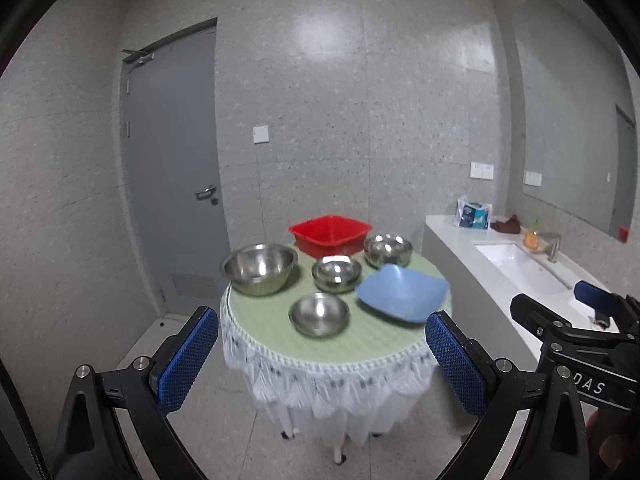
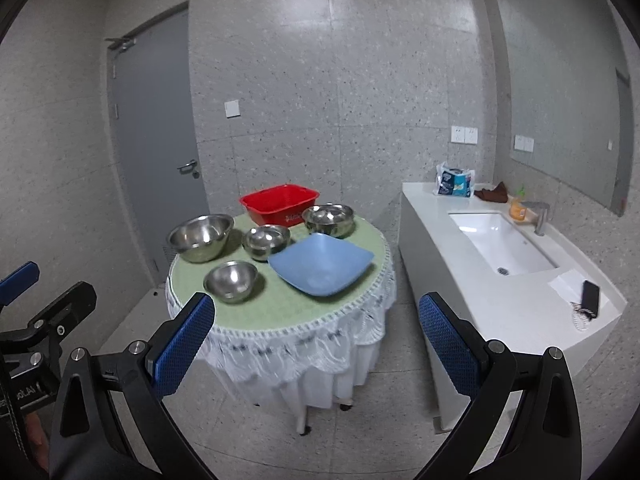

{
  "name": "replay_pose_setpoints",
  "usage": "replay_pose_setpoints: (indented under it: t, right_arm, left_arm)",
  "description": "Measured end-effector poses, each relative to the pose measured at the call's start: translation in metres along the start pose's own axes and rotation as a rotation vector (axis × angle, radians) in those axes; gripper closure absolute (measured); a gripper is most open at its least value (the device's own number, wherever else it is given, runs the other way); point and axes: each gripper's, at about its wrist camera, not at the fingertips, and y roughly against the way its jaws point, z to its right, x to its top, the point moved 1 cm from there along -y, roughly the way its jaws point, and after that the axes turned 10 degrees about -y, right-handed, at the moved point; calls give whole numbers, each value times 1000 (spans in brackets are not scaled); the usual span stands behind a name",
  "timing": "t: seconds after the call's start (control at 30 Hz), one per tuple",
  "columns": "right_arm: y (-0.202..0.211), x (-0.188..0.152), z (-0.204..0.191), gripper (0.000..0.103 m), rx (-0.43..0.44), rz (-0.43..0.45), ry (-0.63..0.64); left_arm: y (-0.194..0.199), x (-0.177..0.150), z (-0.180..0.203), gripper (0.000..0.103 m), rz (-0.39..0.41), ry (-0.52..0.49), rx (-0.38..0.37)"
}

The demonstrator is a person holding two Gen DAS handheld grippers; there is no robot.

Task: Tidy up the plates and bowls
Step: 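Move both tools toward the large steel bowl on the table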

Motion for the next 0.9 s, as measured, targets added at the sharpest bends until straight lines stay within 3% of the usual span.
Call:
replay_pose_setpoints:
  t: [0.27,0.63,0.9]
  right_arm:
    - [-79,28,-44,0,-14,-20,13]
    - [-232,59,-115,0,111,-95,90]
    - [-349,82,-162,0,159,-204,143]
  left_arm:
    - [-104,24,-58,1,-56,29,34]
    - [-264,59,-105,1,-135,88,151]
    - [-399,71,-139,1,-240,111,180]
